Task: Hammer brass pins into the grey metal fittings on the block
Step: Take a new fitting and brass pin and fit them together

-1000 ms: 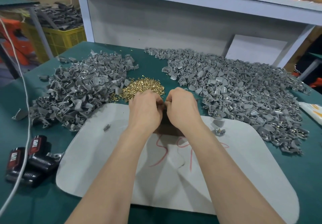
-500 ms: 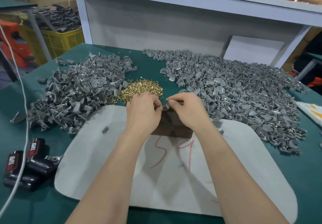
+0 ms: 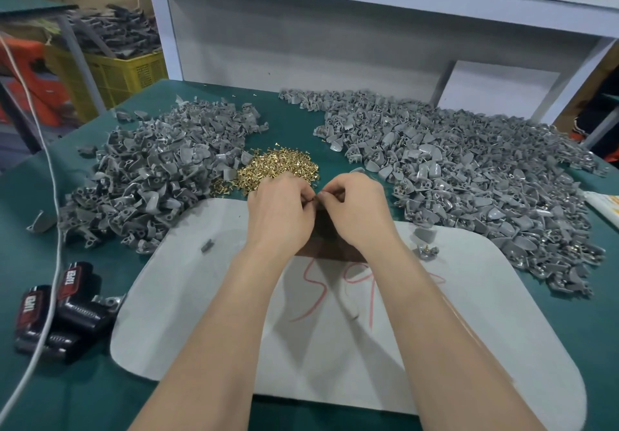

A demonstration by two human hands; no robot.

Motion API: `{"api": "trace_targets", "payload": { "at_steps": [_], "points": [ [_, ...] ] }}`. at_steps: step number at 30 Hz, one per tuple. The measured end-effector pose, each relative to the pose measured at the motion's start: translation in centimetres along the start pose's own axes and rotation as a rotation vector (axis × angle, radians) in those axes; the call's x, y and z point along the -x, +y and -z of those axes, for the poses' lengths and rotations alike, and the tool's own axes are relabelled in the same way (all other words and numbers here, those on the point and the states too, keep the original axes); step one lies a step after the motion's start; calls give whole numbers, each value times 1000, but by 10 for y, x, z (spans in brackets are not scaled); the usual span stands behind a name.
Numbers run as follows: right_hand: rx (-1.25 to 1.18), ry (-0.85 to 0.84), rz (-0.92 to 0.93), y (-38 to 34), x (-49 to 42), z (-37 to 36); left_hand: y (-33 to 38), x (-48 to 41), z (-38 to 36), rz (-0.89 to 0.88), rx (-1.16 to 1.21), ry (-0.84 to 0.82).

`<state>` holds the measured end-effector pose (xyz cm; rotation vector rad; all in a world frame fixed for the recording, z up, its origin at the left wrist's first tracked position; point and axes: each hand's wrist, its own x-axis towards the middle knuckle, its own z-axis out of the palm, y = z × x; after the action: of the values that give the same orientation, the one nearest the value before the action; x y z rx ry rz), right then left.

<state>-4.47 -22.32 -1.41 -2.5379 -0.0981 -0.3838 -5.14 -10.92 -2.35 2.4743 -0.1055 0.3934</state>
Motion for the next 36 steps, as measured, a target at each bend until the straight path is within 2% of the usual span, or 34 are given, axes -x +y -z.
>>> {"api": "trace_targets", "payload": {
  "at_steps": [8, 17, 27, 36],
  "points": [
    [-60, 31, -93, -1, 3, -3, 1, 1, 0, 8, -8, 1],
    [-6, 104, 1, -8, 12, -9, 1, 1, 0, 11, -13, -5],
    [-94, 76, -92, 0, 6, -7, 2, 2, 0, 16, 19, 0],
    [11, 48, -84, -5, 4, -5, 2, 2, 0, -3, 4, 2]
  ]
}}
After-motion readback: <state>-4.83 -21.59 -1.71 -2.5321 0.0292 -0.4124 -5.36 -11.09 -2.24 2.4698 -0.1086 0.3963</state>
